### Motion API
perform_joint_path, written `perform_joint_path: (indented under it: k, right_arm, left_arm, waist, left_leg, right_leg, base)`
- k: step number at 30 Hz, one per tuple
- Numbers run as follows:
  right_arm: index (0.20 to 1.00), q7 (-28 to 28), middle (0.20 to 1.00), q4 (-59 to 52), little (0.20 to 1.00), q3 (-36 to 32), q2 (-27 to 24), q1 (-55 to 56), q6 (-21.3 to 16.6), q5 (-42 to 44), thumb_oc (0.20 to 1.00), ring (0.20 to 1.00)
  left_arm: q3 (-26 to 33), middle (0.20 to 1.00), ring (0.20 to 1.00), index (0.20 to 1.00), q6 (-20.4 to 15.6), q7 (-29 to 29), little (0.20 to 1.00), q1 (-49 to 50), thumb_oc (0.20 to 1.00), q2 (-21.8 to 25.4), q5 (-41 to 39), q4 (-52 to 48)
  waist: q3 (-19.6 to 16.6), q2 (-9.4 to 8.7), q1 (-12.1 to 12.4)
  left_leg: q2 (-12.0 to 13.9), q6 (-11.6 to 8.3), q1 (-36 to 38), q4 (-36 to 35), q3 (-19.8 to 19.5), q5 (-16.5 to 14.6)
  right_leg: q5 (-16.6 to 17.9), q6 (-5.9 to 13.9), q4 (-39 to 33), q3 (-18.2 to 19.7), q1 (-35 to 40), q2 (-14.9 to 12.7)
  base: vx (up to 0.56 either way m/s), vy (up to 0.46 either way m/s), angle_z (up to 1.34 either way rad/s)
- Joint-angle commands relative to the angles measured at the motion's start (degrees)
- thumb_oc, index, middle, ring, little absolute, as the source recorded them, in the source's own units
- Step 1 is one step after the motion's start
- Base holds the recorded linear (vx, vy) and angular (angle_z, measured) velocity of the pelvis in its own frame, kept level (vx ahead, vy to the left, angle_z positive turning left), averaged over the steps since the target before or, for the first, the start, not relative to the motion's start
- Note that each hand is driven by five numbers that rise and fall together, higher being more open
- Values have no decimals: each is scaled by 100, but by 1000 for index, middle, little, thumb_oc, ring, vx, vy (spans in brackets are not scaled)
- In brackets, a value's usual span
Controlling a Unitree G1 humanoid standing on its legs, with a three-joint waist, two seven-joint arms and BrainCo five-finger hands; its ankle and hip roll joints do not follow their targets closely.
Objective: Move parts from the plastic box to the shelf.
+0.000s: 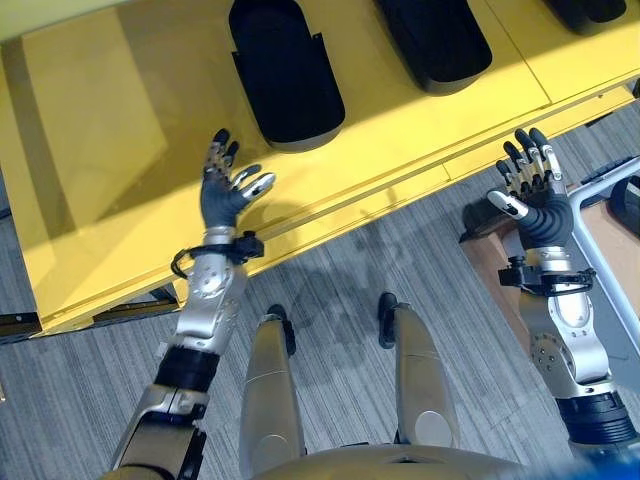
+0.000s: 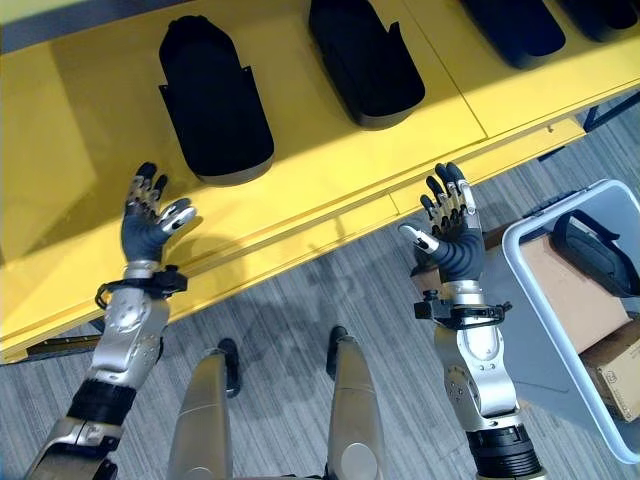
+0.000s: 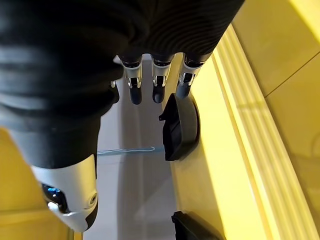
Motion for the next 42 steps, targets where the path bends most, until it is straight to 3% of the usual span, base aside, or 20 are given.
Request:
perform_joint_path:
  k: [1,13,14,18,22,24,26,29,30,32,33,34,36,37,40,42]
  right_arm:
    - [1000,100,1000,-500,1000,-323,-65,-10,-234,-11,1000,1000]
    - [1000,364,1000,-376,1000,-251,-185,-7,-161,58,1000,1000]
    - [1000,405,1000,-344,1000,-208,-211,1,-170,78,1000,1000]
    - [1000,533,1000,-260,1000,-6,-270,107,-113,134,1000,1000]
    - [1000,706,1000,63,1000,216,-210,296,33,199,1000,1000]
    - [1000,801,1000,90,1000,224,-166,492,74,285,1000,1000]
    - [1000,838,1000,111,1000,242,-187,580,91,331,1000,1000]
    - [1000,871,1000,158,1000,99,-252,871,114,379,1000,1000]
    - [1000,863,1000,142,1000,45,-256,918,106,340,1000,1000]
    - [1000,825,1000,158,1000,-71,-249,1051,101,334,1000,1000]
    - [1000,829,1000,183,1000,-49,-223,1075,131,309,1000,1000]
    - [1000,853,1000,229,1000,19,-178,1056,160,289,1000,1000]
    - [1000,917,1000,321,1000,118,-148,1015,195,279,1000,1000]
    - [1000,982,1000,420,1000,257,-134,968,240,204,1000,1000]
    - [1000,1083,1000,551,1000,543,-94,786,307,218,1000,1000]
    - [1000,1116,1000,530,1000,622,-1,857,377,224,1000,1000]
  left_arm:
    - [-69,1000,1000,1000,114,-80,1000,352,1000,59,-274,410]
    - [-189,1000,1000,1000,147,-833,1000,1255,1000,506,-258,-297]
    - [-217,1000,1000,1000,76,-911,1000,1307,1000,625,-135,-478]
    - [-333,1000,1000,1000,93,-1150,1000,1518,1000,663,-429,-640]
    - [-740,1000,1000,1000,254,-1663,1000,1780,1000,805,-609,-981]
    - [-951,1000,1000,1000,358,-1851,1000,1929,1000,665,-715,-1015]
    - [-971,1000,1000,1000,385,-1878,1000,2048,1000,548,-750,-1010]
    - [-995,1000,1000,1000,401,-1910,1000,2066,1000,344,-673,-855]
    - [-1001,1000,1000,1000,401,-1927,1000,2059,1000,304,-640,-818]
    - [-1004,1000,1000,1000,402,-1934,1000,2039,1000,195,-671,-711]
    - [-981,1000,1000,1000,402,-1913,1000,2096,1000,153,-632,-692]
    - [-974,1000,1000,1000,394,-1897,1000,2149,1000,127,-590,-710]
    - [-967,1000,1000,1000,417,-1931,1000,2238,1000,103,-549,-734]
    - [-988,1000,1000,1000,423,-1979,1000,2335,1000,110,-517,-764]
    - [-1047,1000,1000,1000,442,-2043,1000,2396,1000,139,-597,-825]
    - [-1133,1000,1000,1000,466,-2108,1000,2398,1000,108,-611,-793]
  waist:
    - [-50,45,43]
    - [-165,142,184]
    - [-209,146,199]
    - [-305,170,210]
    - [-595,247,186]
    - [-888,292,137]
    - [-1048,315,141]
    - [-1230,374,76]
    - [-1239,356,46]
    - [-1243,296,-18]
    - [-1260,246,45]
    - [-1251,217,161]
    - [-1251,202,277]
    - [-1241,188,412]
    - [-1355,159,516]
    - [-1504,164,477]
  left_leg:
    - [-46,88,-34,-245,-188,289]
    - [-107,64,514,-828,-211,484]
    - [-117,54,646,-1144,-190,760]
    - [-93,26,1317,-1948,-215,1081]
    - [215,-104,2505,-3432,-121,1677]
    - [497,-215,3016,-4052,7,2054]
    - [640,-257,3269,-4227,96,2225]
    - [856,-390,3428,-4341,226,2866]
    - [864,-388,3433,-4280,341,2882]
    - [679,-292,3410,-4067,624,2666]
    - [224,-108,3375,-4024,448,2196]
    - [-248,21,3298,-4027,15,1969]
    - [-849,156,3181,-4078,-579,1820]
    - [-1289,263,3135,-4062,-1191,1797]
    - [-1633,364,3163,-4185,-1915,1887]
    - [-1506,412,3363,-4414,-1671,1907]
  right_leg:
    - [218,-185,-70,-230,93,34]
    - [356,-122,-555,-365,676,40]
    - [559,-144,-863,-429,828,55]
    - [757,-71,-1586,-574,1458,193]
    - [984,-17,-2719,-692,2458,474]
    - [1055,-58,-3298,-697,2895,689]
    - [1041,-129,-3515,-605,3116,897]
    - [981,-372,-3898,-571,3478,1224]
    - [993,-391,-3973,-616,3554,1227]
    - [1035,-419,-4189,-669,3758,1185]
    - [1104,-391,-4281,-626,3802,1133]
    - [1172,-364,-4334,-542,3818,1138]
    - [1268,-324,-4372,-418,3830,1227]
    - [1312,-324,-4390,-183,3846,1358]
    - [1374,-350,-4475,240,3855,1546]
    - [1426,-315,-4623,255,3953,1555]
  base:
    - [0,0,0]
    - [7,-6,4]
    - [-40,-20,7]
    - [70,-56,1]
    - [173,-141,-12]
    - [165,-207,-22]
    - [138,-223,-38]
    - [100,-279,-52]
    - [71,-276,12]
    - [78,-143,41]
    - [103,-57,35]
    - [99,-49,12]
    - [82,-39,-56]
    - [96,-15,-87]
    - [104,42,-109]
    - [113,100,-86]
